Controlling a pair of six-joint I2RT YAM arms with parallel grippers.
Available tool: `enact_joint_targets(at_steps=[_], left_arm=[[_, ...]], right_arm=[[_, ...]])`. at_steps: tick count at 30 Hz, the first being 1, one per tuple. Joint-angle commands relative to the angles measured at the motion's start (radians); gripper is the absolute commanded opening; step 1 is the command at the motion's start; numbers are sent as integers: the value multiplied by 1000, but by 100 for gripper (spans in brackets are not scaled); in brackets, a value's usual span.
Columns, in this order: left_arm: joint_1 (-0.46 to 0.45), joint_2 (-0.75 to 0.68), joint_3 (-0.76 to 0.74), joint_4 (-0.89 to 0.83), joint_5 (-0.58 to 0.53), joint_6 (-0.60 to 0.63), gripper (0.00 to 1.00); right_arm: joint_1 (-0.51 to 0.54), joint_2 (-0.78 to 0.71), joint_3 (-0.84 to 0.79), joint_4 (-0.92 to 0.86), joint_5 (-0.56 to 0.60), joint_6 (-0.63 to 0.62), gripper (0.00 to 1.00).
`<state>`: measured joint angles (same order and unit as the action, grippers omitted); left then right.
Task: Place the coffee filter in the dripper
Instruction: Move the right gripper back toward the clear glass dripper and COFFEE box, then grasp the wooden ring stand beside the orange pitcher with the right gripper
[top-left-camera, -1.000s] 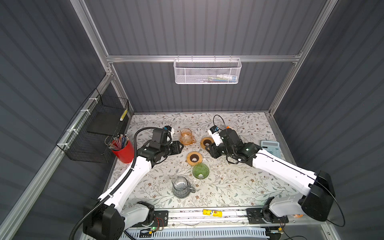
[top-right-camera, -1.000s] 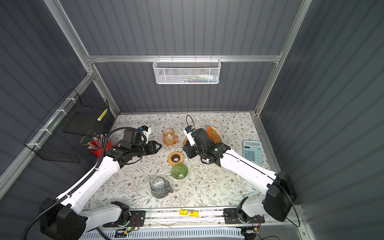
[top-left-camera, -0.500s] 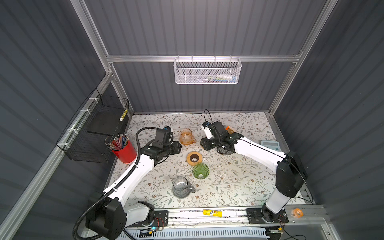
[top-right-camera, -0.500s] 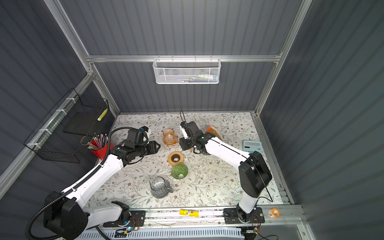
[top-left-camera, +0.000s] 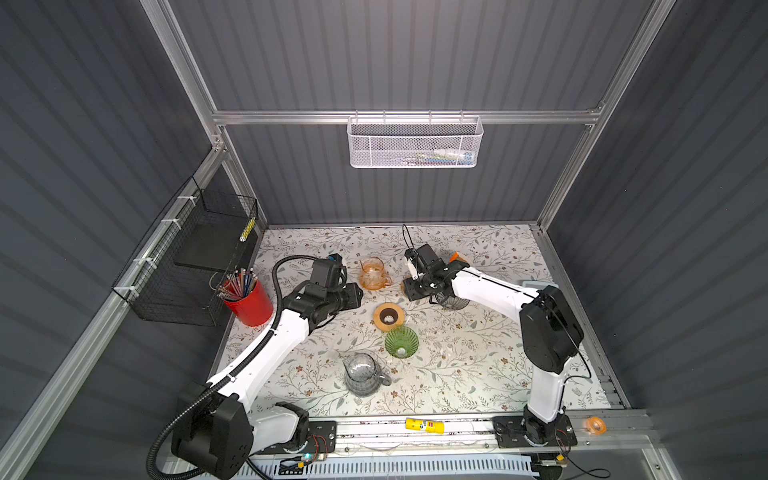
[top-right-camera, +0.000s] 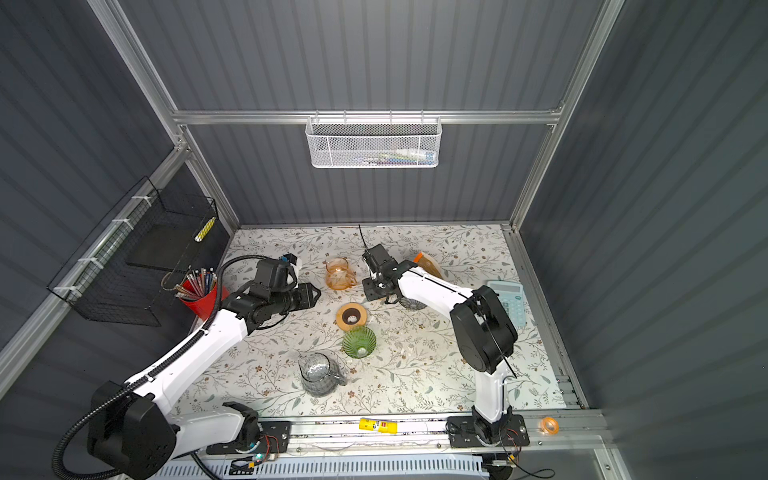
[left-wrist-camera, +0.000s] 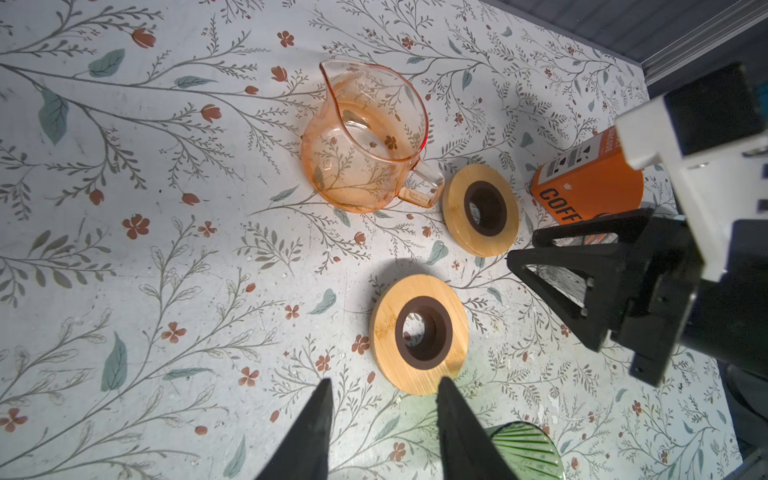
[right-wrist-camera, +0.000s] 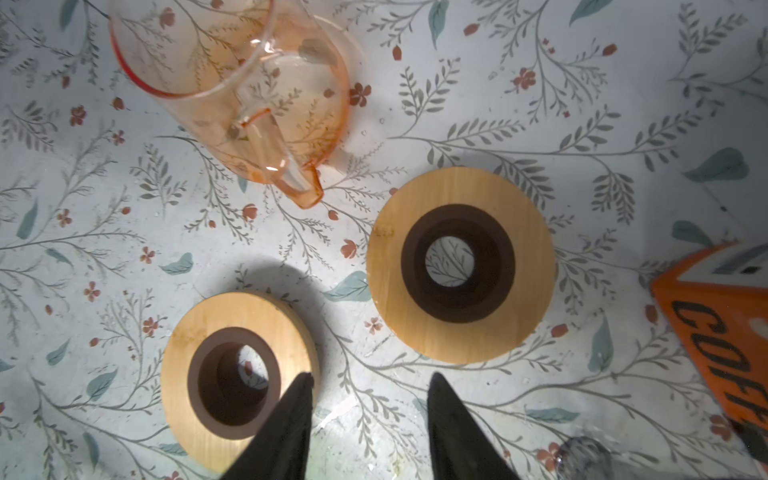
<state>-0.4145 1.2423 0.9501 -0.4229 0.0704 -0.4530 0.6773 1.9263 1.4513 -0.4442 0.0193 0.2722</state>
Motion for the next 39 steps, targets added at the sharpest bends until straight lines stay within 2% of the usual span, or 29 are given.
enact_joint_targets(at_steps=[1, 21, 39], left_arm=[[2, -6, -16, 18, 12, -7, 43], [2, -21, -34, 27, 8, -17, 44], [2, -8, -16, 27, 31, -15, 44]], right_arm=[[-4, 30, 43, -26, 31, 7, 46], [-8, 171, 162, -44, 48, -14, 50], [-13, 274, 240, -77, 56, -51, 48]])
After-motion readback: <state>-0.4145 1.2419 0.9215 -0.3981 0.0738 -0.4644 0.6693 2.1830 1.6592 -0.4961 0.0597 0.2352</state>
